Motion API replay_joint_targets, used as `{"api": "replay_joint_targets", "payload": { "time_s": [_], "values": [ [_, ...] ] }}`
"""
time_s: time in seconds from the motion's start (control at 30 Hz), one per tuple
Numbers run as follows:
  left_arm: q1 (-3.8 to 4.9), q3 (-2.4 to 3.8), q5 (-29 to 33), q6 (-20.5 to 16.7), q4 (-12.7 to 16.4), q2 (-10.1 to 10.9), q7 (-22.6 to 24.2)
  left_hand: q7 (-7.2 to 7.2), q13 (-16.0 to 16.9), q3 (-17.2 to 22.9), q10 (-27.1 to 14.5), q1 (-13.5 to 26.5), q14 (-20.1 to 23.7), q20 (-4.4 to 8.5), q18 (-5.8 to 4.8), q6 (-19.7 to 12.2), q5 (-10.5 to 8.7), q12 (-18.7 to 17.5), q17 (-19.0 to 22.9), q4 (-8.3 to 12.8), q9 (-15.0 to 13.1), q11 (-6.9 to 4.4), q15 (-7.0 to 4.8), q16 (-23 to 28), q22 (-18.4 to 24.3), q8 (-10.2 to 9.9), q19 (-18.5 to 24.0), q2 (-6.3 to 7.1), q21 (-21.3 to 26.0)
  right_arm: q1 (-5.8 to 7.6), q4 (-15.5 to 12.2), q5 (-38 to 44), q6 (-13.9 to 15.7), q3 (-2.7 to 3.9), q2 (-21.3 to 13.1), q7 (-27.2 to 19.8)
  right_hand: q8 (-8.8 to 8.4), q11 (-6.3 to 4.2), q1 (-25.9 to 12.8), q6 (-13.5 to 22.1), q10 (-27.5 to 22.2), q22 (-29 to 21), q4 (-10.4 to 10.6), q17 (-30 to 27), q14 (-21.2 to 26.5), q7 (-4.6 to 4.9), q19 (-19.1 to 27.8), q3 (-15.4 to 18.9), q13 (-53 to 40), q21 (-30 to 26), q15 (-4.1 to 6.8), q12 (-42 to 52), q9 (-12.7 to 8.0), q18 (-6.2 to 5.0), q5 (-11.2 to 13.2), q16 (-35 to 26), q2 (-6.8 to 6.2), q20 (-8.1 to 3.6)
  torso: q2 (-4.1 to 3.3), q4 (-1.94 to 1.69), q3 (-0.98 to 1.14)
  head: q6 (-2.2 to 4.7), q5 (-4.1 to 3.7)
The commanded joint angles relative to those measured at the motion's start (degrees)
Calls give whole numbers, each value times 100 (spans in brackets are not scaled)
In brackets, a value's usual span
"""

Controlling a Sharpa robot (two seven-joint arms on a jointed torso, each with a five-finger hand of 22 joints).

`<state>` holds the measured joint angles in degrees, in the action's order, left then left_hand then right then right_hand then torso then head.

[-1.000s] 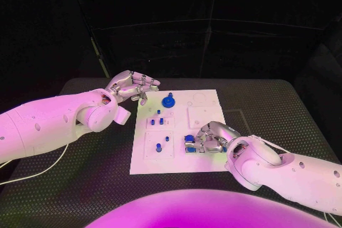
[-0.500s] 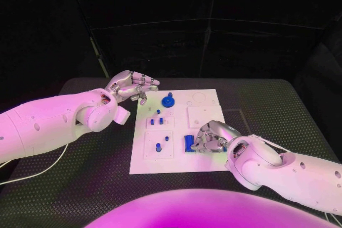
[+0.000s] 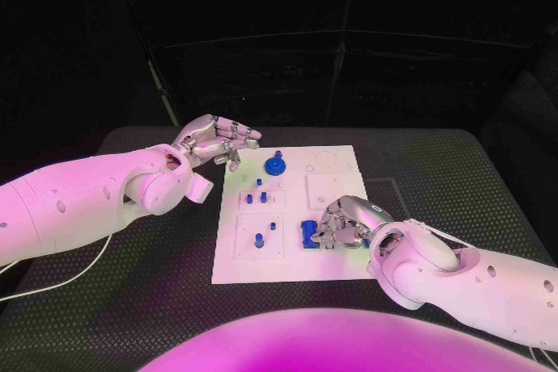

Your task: Assemble the parts on the task board

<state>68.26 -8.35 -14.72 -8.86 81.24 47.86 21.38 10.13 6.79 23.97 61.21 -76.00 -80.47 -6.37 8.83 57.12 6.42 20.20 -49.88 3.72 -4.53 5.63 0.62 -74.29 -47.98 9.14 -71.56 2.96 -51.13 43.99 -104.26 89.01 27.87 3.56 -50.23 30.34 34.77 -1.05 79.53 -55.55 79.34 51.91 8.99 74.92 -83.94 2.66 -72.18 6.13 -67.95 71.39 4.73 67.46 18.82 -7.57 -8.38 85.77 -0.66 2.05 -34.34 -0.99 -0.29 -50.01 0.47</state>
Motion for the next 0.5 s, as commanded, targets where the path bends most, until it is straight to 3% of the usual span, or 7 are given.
{"api": "replay_joint_targets", "payload": {
  "time_s": [0.03,0.1,0.23,0.3,0.37,0.5],
  "values": [
    [8,5,25,53,9,1,19,6,7,33,-58,34,40,-8,41,-37,-16,26,3,-14,7,-1,4,7,6,15,45,2,17,6,-69,-80,281,2,-79,-70,-19,-27,-220,145,10,-33,193,558,-426,30,18,63,41,13,10,-5,-15,63,-366,6,12,-46,8,15,8,1,5],
    [8,5,25,57,10,1,14,6,7,33,-58,34,40,-8,41,-37,-16,26,3,-14,7,-1,4,7,6,15,45,2,17,7,-126,-217,360,4,-182,-101,-32,-9,-314,187,2,-34,295,551,-424,49,19,127,48,11,-2,-14,-26,63,-494,2,-4,-36,4,15,13,1,4],
    [7,5,25,66,16,3,-1,7,8,37,-65,34,41,-10,43,-43,-15,30,3,-13,8,0,6,6,17,14,50,-2,28,8,-238,-470,459,14,-433,-143,-111,28,-421,294,-5,-30,449,541,-422,96,17,268,46,10,-30,-14,-71,64,-815,-4,-54,-13,2,2,2,1,-36],
    [7,4,25,67,18,6,-3,7,8,37,-65,34,41,-10,43,-43,-15,30,3,-13,8,0,6,6,17,14,50,-2,28,10,-268,-551,503,43,-574,-152,-165,46,-405,354,-7,-37,473,539,-422,121,21,296,43,5,-43,-11,-98,63,-843,-6,-56,-3,5,8,-3,1,-46],
    [7,4,25,64,18,10,-3,7,8,37,-65,34,41,-10,43,-43,-15,30,3,-13,8,0,6,6,17,14,50,-2,28,11,-269,-603,537,84,-714,-147,-333,105,-317,556,-18,-66,473,518,-416,200,37,306,53,-13,-84,-24,-176,61,-856,-18,-31,24,11,18,-6,1,-56],
    [6,4,25,55,26,6,6,7,8,37,-65,34,41,-10,43,-43,-15,30,3,-13,8,0,6,6,17,14,50,-2,28,12,-315,-577,453,132,-1031,-76,-513,175,-194,658,-46,-81,470,524,-416,279,46,342,84,-26,-148,-59,-264,58,-851,-18,7,84,8,23,-2,1,-82]
  ]
}}
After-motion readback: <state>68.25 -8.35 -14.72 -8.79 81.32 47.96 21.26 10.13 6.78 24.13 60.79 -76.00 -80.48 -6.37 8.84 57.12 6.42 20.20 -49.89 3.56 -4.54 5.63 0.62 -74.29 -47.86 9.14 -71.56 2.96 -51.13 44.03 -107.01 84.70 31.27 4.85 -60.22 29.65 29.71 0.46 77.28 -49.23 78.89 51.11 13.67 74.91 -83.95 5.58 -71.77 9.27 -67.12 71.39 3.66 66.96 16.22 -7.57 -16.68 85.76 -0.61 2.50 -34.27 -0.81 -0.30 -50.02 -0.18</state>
